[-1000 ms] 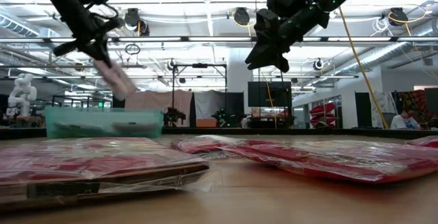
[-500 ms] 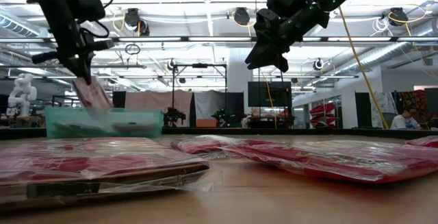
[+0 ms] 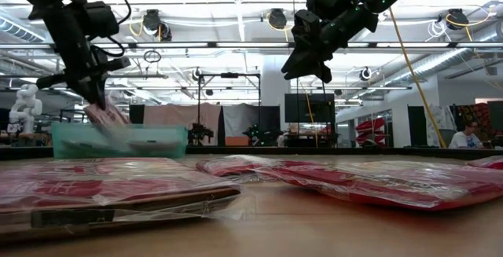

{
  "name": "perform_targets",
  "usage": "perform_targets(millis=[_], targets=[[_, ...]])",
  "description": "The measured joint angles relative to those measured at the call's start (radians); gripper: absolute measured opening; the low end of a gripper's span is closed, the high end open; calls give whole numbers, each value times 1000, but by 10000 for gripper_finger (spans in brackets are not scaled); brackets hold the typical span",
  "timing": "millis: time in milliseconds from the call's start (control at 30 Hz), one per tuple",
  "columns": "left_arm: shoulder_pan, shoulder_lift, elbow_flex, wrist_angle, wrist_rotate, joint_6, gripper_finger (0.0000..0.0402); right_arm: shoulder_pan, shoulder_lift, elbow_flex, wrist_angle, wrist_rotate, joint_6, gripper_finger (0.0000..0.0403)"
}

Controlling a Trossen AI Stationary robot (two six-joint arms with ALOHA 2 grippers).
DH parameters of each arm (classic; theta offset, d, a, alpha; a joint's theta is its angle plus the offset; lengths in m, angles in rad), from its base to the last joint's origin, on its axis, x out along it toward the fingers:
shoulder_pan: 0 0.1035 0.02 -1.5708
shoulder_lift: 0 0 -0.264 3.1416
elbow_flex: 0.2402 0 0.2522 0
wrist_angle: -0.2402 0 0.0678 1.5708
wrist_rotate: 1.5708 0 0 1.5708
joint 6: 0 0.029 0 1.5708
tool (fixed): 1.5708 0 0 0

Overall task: Sort popcorn bags into baskets
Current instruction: Put the red popcorn bag into the blue bin

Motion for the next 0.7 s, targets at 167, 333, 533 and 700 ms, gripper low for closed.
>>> perform_targets(millis=[167, 333, 533, 700], targets=[[17, 5, 0, 2, 47, -24, 10, 0, 0, 0, 0, 0, 0, 96], [47, 5, 12, 10, 100, -83, 12, 0, 0, 0, 0, 1, 1, 96], [108, 32, 18, -19, 152, -40, 10, 0, 0, 0, 0, 2, 8, 96], [143, 95, 18, -44, 165, 7, 34, 0, 0, 0, 0, 2, 6, 96]])
